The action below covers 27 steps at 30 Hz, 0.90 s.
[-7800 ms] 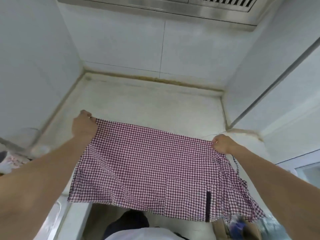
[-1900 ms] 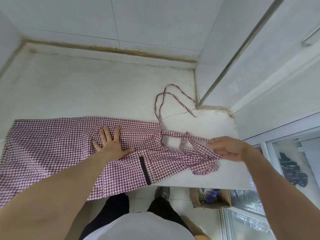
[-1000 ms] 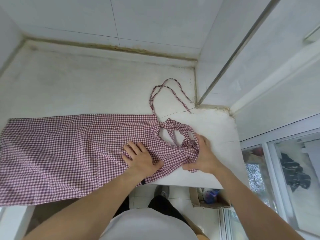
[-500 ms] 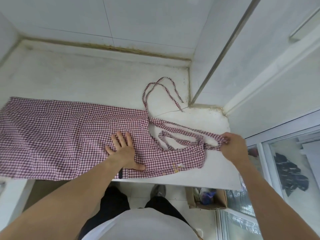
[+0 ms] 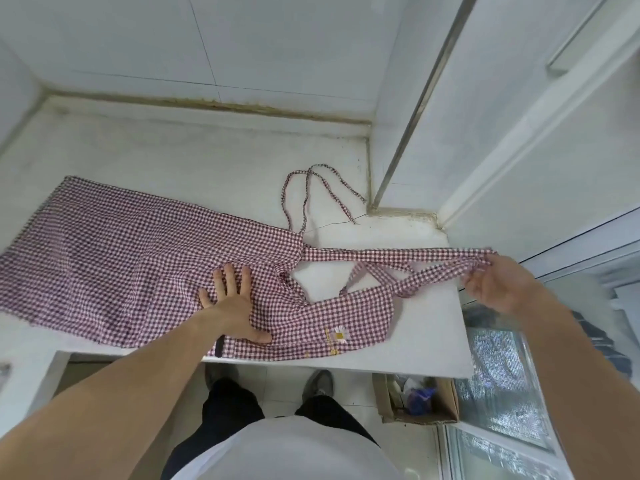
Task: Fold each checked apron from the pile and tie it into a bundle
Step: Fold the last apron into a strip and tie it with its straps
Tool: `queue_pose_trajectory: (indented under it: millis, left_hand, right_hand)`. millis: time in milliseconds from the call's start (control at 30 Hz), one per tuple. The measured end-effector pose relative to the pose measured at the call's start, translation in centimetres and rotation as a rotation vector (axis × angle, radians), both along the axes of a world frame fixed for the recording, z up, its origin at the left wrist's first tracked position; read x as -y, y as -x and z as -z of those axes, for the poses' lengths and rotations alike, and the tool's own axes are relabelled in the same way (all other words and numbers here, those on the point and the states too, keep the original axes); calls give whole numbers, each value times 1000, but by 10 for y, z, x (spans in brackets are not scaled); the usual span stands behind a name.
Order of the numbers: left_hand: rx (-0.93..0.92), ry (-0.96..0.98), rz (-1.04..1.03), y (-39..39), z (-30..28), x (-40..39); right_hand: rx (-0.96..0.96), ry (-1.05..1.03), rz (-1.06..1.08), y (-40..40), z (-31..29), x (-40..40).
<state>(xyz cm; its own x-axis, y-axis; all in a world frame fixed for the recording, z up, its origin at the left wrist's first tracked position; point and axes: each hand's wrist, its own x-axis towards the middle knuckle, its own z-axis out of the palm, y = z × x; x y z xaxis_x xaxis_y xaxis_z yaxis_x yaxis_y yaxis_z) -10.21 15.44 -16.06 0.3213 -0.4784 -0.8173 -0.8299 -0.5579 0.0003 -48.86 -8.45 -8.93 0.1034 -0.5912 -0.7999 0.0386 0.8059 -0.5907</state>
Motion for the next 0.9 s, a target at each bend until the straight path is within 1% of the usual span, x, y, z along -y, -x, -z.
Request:
queue_pose_trajectory:
  millis: [67,133,200,233,267,300,333,367,400,433,467,533,600,667,733,800,900]
  left_hand:
    - [4,-2,2,1,-1,0]
    - [2,2,-7,3,-3,0]
    - [-2,2,-17,5,-5,1]
    - [-2,2,-22,6,-5,1]
    - [-1,1,-29,6,-6,1]
    - [-2,0,-38,7,-6,1]
    - [-4,1,-51,7,-7,1]
    - [-4,5,-65,8,-7,1]
    - [-3,13,-80,9,-6,1]
    - [-2,24,-97,11,-6,2]
    - [-1,37,-118,15,-5,3]
    - [1,71,-164,25,-2,6]
    - [2,99,-202,34,0,8]
    - [0,107,-222,39,1,10]
    - [-12,99,-219,38,2,9]
    - [-19,92,-204,34,2,8]
    - [-15,67,-184,26,1,5]
  right_hand:
    - [88,1,6,4,-11,16]
    - [174,63,-27,7,-18,27]
    - [279,142,77,7,-16,36]
    - [297,203,147,4,-13,37]
    - [241,286,213,0,-9,37]
    - [128,386,233,-5,-3,34]
    - [-32,480,223,-13,2,25]
    - [-231,577,171,-22,10,13]
    - [-424,661,94,-32,14,-5]
    - [-542,749,7,-44,25,-24]
    - [-590,842,-99,-56,33,-44]
    - [-566,979,-377,-82,46,-85]
    - [-554,1040,-667,-103,61,-115]
    - [-595,991,-902,-113,73,-133]
    - [-726,903,-1087,-111,75,-136]
    - [-845,818,-1216,-102,69,-125]
    - [-955,639,-1436,-95,48,-104]
